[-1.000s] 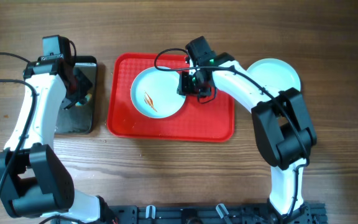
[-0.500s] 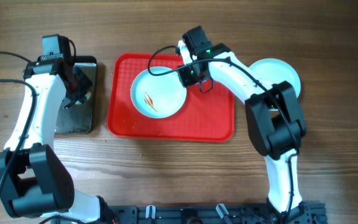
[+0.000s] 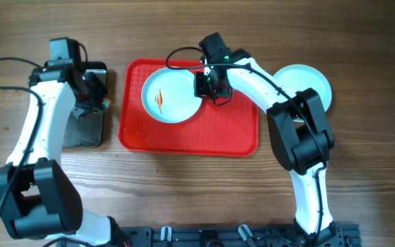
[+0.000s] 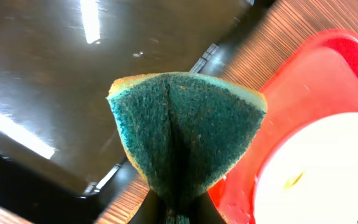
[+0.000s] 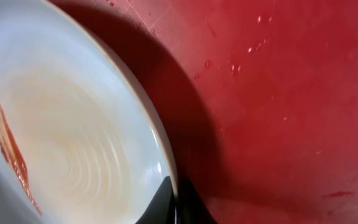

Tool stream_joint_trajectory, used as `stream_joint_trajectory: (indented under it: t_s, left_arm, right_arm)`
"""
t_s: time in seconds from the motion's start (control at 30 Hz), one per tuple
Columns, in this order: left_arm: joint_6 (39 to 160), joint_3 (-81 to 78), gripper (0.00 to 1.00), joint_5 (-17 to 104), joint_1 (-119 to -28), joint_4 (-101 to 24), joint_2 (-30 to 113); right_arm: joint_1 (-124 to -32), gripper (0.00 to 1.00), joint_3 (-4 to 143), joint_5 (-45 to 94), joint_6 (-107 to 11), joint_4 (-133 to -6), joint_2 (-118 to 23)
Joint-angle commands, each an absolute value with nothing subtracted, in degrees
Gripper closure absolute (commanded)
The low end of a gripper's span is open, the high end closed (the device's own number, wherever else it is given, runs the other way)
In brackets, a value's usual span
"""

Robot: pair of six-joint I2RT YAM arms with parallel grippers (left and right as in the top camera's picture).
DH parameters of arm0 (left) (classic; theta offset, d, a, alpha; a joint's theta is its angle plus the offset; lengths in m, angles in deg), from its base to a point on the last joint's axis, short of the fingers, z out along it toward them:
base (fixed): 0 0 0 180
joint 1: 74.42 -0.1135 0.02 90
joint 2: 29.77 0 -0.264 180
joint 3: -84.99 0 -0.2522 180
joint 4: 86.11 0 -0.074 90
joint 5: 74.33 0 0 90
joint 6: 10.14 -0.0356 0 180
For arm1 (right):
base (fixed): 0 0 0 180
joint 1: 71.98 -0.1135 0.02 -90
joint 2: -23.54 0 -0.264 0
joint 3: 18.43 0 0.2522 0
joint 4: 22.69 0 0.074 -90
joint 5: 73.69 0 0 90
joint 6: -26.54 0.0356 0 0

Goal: Clean dirty plates on tray and stack at the side

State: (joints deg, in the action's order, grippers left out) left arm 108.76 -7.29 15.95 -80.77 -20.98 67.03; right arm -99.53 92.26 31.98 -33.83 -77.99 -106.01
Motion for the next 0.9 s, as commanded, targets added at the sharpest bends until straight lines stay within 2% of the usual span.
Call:
stream_joint_trajectory:
  t_s: [0.0, 0.23, 0.4, 0.87]
  left_arm:
    - [105.35, -8.10, 0.96, 18.68, -76.05, -23.03, 65.91]
    - [98.34, -14.70, 0.96, 22.24, -68.62, -37.02, 66.39]
    - [93.64, -15.79, 0.96, 25.50, -66.67, -41.74, 69.87]
    - [93.49, -15.77, 0.96, 27.79, -65.27, -55.05, 78.48]
  right_arm:
    - [-99.40, 0.96, 92.39, 34.38, -30.27, -79.17, -108.16]
    - [-99.46, 0.96, 92.34, 34.36, -30.49, -80.35, -108.16]
    - [-99.46, 0.96, 92.34, 34.36, -30.49, -80.26, -108.16]
    - [-99.51, 0.96, 92.34, 34.18, -31.65, -79.76, -108.16]
